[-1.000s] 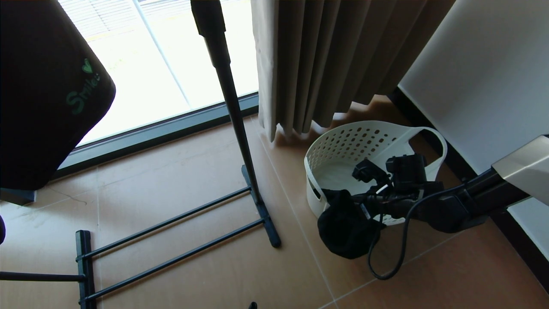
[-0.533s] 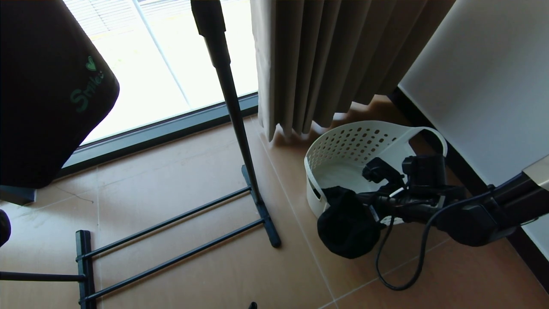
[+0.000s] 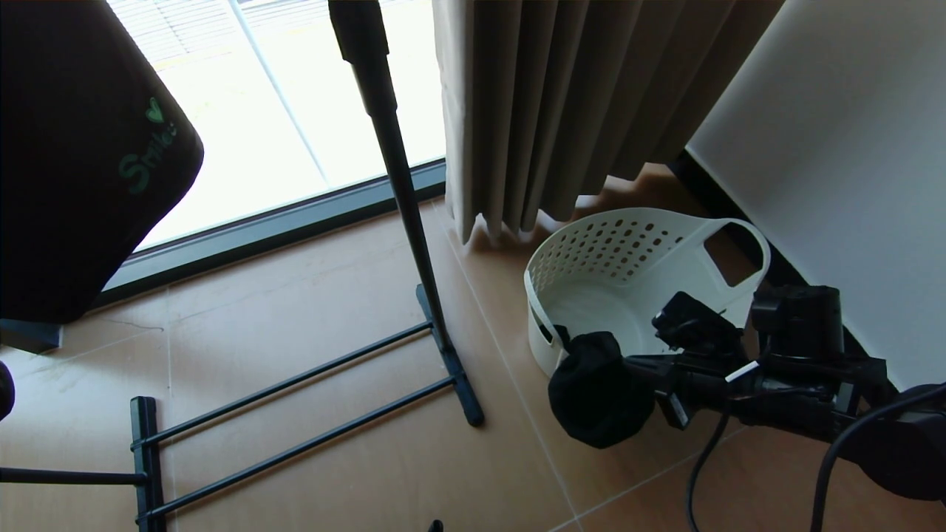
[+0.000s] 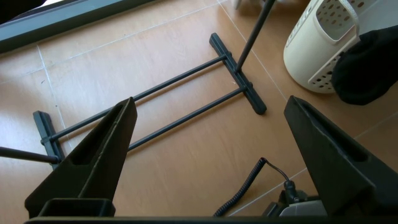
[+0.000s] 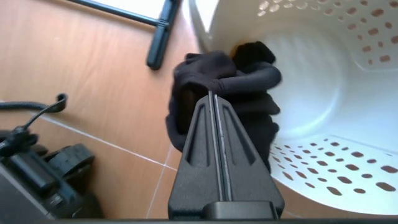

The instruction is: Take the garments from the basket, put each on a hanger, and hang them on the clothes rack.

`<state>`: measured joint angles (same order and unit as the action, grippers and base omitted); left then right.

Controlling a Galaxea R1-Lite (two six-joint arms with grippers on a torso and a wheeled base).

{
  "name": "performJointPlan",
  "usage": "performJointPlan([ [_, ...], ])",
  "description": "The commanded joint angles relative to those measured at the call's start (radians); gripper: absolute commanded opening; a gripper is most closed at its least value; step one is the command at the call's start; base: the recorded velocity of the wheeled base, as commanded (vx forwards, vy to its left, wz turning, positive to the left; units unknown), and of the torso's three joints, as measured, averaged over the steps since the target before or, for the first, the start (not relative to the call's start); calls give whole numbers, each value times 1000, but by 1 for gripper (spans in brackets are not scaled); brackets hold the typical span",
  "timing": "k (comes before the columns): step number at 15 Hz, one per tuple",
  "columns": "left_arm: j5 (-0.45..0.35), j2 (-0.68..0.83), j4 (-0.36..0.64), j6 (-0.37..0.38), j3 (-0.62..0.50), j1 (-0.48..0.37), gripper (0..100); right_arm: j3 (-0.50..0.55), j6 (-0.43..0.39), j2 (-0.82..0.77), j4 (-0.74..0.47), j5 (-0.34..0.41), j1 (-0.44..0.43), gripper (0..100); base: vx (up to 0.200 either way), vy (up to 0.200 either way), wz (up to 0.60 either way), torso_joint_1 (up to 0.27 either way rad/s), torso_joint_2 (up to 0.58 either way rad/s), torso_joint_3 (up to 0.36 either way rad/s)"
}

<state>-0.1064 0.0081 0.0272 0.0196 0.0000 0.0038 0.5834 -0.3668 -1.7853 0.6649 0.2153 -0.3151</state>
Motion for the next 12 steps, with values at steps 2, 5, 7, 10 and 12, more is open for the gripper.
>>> performJointPlan([
  [2, -1, 0, 0, 2, 0, 1, 100, -39, -3, 38, -1, 3, -9, 0, 0, 0, 0, 0, 0, 0],
  [5, -1, 0, 0, 2, 0, 1, 100, -65, -4, -9, 1, 1, -9, 0, 0, 0, 0, 0, 0, 0],
  [7, -1, 0, 0, 0, 0, 1, 100, -60, -4, -72, 1, -7, -9, 0, 0, 0, 0, 0, 0, 0],
  [10, -1, 0, 0, 0, 0, 1, 100, -2, -4, -164, 2, -53, -7, 0, 0, 0, 0, 0, 0, 0],
  [12, -1, 0, 0, 0, 0, 1, 100, 42, -4, -200, 1, -59, 2, 0, 0, 0, 0, 0, 0, 0],
])
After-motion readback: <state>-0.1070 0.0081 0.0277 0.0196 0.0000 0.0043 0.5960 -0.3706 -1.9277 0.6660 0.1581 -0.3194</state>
